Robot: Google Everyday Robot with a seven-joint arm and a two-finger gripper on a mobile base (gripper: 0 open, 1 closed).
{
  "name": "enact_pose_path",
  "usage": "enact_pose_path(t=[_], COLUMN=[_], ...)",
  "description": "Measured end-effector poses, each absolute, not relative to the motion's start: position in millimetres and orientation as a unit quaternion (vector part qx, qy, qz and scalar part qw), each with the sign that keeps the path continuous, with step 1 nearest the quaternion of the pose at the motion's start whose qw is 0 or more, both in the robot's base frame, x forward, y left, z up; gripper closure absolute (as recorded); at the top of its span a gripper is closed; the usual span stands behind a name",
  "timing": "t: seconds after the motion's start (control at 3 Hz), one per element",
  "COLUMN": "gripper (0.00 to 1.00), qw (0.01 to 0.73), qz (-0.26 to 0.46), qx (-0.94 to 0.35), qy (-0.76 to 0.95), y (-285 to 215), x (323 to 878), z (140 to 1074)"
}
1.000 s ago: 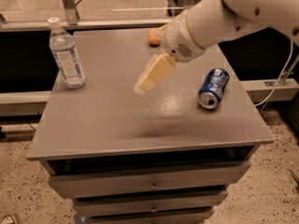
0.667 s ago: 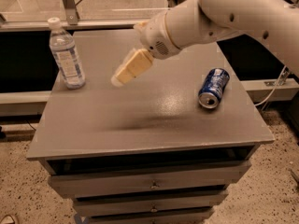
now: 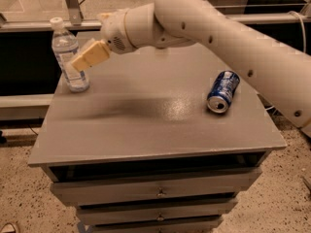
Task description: Move blue plastic bottle near pepsi can
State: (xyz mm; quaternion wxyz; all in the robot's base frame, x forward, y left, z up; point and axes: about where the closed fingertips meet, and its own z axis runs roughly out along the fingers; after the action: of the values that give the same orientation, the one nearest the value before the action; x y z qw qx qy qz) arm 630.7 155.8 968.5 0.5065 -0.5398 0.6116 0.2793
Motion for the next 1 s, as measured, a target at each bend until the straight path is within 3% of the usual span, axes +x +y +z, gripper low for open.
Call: enact_pose_path(t=[0.33,0.67,1.0], gripper=[0.0,0.16,0.38], qw=[0.52,0.511,0.501], qz=[0.302,0.323,0.333], qx=[-0.529,-0.531,-0.532], qy=[0.599,0.594,0.596], y=[196,224,233], x=[652,662,665], z=[964,957,947])
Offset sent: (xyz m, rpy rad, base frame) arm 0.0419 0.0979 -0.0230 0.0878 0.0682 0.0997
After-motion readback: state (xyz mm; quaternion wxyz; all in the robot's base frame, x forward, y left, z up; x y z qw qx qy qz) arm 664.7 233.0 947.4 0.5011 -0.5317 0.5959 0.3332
